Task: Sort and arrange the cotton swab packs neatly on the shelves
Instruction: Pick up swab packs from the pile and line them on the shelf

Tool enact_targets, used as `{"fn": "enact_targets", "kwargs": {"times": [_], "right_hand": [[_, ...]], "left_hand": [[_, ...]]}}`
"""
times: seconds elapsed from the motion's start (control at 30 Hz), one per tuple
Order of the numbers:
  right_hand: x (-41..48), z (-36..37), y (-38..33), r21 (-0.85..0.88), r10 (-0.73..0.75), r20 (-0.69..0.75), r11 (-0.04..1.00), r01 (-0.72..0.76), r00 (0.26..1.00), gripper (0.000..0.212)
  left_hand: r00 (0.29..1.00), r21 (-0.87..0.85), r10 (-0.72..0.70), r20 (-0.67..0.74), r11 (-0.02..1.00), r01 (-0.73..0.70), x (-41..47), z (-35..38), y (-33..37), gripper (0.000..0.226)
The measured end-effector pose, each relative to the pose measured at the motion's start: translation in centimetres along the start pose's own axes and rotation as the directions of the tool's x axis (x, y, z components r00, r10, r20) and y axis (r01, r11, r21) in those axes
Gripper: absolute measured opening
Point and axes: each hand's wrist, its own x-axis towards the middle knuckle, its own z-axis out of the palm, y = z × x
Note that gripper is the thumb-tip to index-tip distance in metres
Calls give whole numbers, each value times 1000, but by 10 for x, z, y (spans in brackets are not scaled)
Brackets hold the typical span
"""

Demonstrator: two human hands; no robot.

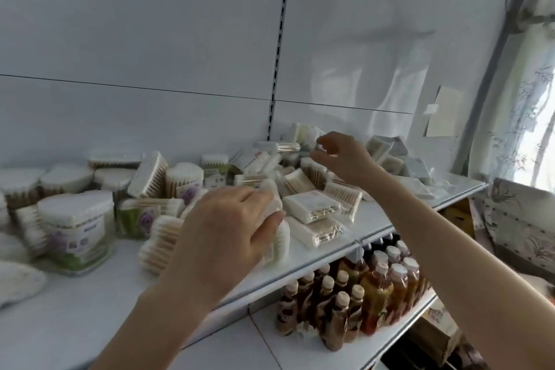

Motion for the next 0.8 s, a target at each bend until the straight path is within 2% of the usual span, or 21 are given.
{"fn": "enact_targets", "kwargs": {"times": [0.13, 0.23, 0.33, 0.43, 0.5, 0.57, 0.6, 0.63, 0.67, 0.7, 0.73, 0.77, 0.8], "right_hand": [[63, 29, 17, -27, -141, 154, 989, 147, 978, 47], [100, 51, 24, 5, -194, 326, 979, 204, 925, 56], [122, 66, 31, -59, -271, 440, 943, 329, 856, 49], [128, 65, 33, -6, -388, 325, 911, 412, 862, 25], [126, 53, 33, 145, -451, 175, 891, 430, 875, 24], [114, 34, 29, 329, -528, 38, 808, 489, 848, 21], [102, 23, 24, 422, -568, -9, 744, 518, 823, 12], [87, 13, 19, 498, -611, -23, 679, 539, 791, 6], [72, 6, 14, 548, -653, -23, 625, 556, 757, 13], [57, 1, 9, 582, -710, -12, 567, 582, 704, 19], [46, -1, 5, 606, -762, 10, 520, 602, 648, 23], [38, -2, 1, 618, -801, 45, 492, 613, 597, 25], [35, 0, -2, 624, -813, 93, 498, 602, 575, 27]], "left_hand": [[990, 126, -134, -32, 982, 137, 16, 13, -1, 43], [970, 202, -237, -51, 949, 242, 26, 20, 4, 47], [950, 215, -298, -91, 926, 311, 33, 24, 10, 47], [937, 236, -317, -150, 909, 345, 37, 30, 14, 50], [897, 191, -387, -213, 884, 427, 44, 33, 19, 50], [806, 32, -507, -305, 841, 540, 52, 35, 19, 49], [729, -130, -616, -300, 783, 608, 59, 35, 20, 53], [635, -350, -740, -220, 668, 657, 66, 32, 21, 59], [556, -556, -827, -88, 504, 661, 74, 29, 24, 60], [509, -687, -860, 42, 345, 640, 81, 27, 26, 54], [503, -752, -856, 116, 255, 608, 85, 25, 29, 45], [516, -779, -847, 127, 237, 581, 87, 25, 30, 33], [521, -783, -848, 93, 261, 565, 89, 24, 32, 22]]}}
